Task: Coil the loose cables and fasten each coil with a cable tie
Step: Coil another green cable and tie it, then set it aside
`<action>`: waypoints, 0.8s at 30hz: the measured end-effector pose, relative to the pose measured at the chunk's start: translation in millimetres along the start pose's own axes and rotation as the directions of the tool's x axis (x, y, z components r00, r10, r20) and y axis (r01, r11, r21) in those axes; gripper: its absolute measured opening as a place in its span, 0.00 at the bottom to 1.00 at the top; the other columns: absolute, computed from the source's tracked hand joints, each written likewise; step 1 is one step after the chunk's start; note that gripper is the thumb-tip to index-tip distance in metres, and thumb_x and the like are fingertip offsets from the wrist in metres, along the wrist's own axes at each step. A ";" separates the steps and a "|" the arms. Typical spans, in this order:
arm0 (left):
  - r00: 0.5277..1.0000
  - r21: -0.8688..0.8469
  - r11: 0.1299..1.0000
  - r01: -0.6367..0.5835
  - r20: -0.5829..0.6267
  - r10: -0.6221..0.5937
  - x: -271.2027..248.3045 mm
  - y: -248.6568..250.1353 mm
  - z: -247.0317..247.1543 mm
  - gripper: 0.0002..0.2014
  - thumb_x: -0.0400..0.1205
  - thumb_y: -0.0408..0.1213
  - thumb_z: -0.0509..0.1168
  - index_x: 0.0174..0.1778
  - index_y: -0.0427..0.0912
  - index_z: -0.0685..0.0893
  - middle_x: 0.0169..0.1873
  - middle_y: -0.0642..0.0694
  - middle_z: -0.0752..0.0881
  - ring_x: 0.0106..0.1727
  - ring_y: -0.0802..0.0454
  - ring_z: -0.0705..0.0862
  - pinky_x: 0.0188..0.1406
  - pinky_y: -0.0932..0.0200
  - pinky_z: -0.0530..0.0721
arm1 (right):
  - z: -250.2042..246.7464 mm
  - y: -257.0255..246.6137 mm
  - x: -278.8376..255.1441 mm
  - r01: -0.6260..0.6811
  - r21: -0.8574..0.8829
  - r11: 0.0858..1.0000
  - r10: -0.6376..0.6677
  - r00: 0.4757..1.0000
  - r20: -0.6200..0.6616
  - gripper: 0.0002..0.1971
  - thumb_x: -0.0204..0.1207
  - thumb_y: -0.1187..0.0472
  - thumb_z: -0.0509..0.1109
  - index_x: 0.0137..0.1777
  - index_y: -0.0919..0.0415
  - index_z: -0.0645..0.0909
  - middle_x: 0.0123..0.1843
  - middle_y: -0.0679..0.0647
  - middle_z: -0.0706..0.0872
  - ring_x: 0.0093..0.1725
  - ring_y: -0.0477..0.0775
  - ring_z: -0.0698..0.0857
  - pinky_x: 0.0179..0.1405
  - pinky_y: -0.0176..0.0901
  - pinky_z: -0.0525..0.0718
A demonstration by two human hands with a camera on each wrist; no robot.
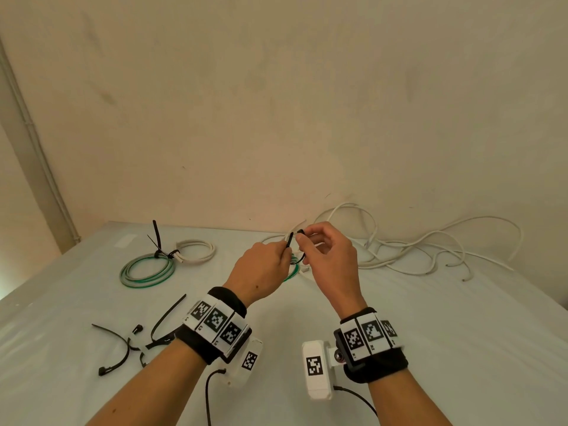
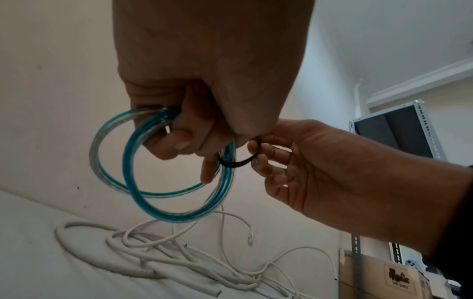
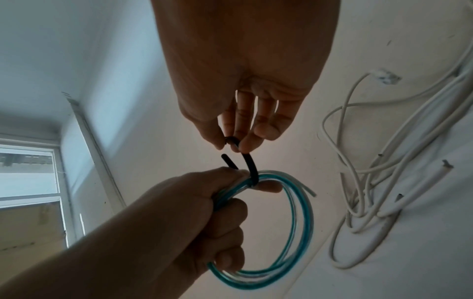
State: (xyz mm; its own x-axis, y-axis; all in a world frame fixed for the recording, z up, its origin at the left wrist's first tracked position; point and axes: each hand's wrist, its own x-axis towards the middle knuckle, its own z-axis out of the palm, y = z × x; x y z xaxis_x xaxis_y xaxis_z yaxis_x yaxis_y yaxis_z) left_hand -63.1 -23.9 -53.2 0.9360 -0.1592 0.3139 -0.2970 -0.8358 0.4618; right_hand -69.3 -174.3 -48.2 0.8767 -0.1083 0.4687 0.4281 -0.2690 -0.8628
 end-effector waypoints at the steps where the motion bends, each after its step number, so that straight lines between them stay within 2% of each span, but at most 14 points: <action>1: 1.000 0.034 0.999 -0.003 0.002 0.003 0.0 0.9 0.3 0.16 0.93 0.44 0.50 0.45 0.45 0.77 0.29 0.51 0.76 0.30 0.50 0.73 0.32 0.50 0.65 | 0.9 0.2 -1.1 0.000 0.002 1.000 0.000 1.000 -0.004 0.03 0.81 0.55 0.79 0.48 0.47 0.87 0.42 0.46 0.92 0.38 0.52 0.91 0.40 0.50 0.91; 4: 1.000 0.101 0.995 -0.006 -0.002 0.006 -1.9 4.2 0.6 0.16 0.93 0.45 0.49 0.50 0.44 0.78 0.31 0.50 0.76 0.30 0.50 0.72 0.29 0.51 0.63 | 2.6 -0.9 -3.3 0.004 -0.007 1.000 -0.004 1.000 -0.007 0.03 0.81 0.56 0.79 0.48 0.47 0.87 0.42 0.46 0.92 0.37 0.51 0.91 0.38 0.50 0.92; 8: 1.000 0.148 0.989 -0.001 -0.011 0.003 -4.5 4.9 -1.2 0.13 0.93 0.46 0.49 0.48 0.47 0.74 0.31 0.49 0.76 0.30 0.49 0.72 0.27 0.53 0.61 | 2.3 -2.3 -4.0 -0.010 -0.020 1.000 0.010 1.000 -0.007 0.03 0.81 0.56 0.79 0.48 0.47 0.87 0.42 0.47 0.92 0.36 0.54 0.91 0.32 0.37 0.87; 11: 1.000 0.168 0.986 0.006 -0.011 -0.004 -5.3 3.1 -1.6 0.13 0.93 0.46 0.49 0.46 0.49 0.70 0.31 0.48 0.75 0.31 0.46 0.73 0.27 0.52 0.61 | 2.0 -2.9 -5.4 -0.020 -0.035 0.999 0.020 1.000 -0.002 0.03 0.81 0.55 0.79 0.48 0.47 0.87 0.42 0.47 0.92 0.35 0.54 0.91 0.30 0.33 0.84; 15: 1.000 0.233 0.972 0.005 -0.006 -0.004 -6.9 2.6 -1.6 0.12 0.94 0.47 0.48 0.47 0.49 0.69 0.31 0.48 0.74 0.32 0.44 0.74 0.29 0.51 0.64 | 0.7 -1.9 -4.7 -0.004 -0.104 0.995 0.005 1.000 0.011 0.04 0.81 0.53 0.78 0.47 0.45 0.86 0.40 0.44 0.91 0.33 0.48 0.90 0.34 0.40 0.88; 20: 1.000 0.296 0.955 -0.018 0.002 0.018 -5.6 5.9 -4.2 0.11 0.94 0.47 0.47 0.49 0.48 0.70 0.31 0.47 0.74 0.32 0.43 0.75 0.30 0.52 0.67 | 0.9 -2.2 -10.1 0.002 -0.042 0.999 -0.003 0.999 -0.037 0.02 0.82 0.54 0.77 0.50 0.46 0.87 0.41 0.45 0.91 0.35 0.51 0.90 0.35 0.48 0.91; 24: 1.000 0.326 0.945 -0.014 0.019 0.008 -4.1 5.6 -5.8 0.13 0.94 0.46 0.47 0.51 0.46 0.72 0.31 0.47 0.74 0.31 0.44 0.75 0.31 0.52 0.70 | 1.7 -0.2 -10.2 0.014 -0.060 0.998 -0.016 0.999 -0.037 0.02 0.81 0.54 0.78 0.49 0.45 0.87 0.40 0.44 0.91 0.38 0.49 0.90 0.38 0.55 0.92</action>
State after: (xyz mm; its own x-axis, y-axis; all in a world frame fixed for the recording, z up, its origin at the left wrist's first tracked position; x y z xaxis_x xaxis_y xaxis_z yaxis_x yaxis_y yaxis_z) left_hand -69.7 -24.9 -47.1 0.9370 -0.1756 0.3021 -0.2321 -0.9591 0.1623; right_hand -78.0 -171.5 -53.2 0.8610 -0.1396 0.4892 0.4260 -0.3277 -0.8433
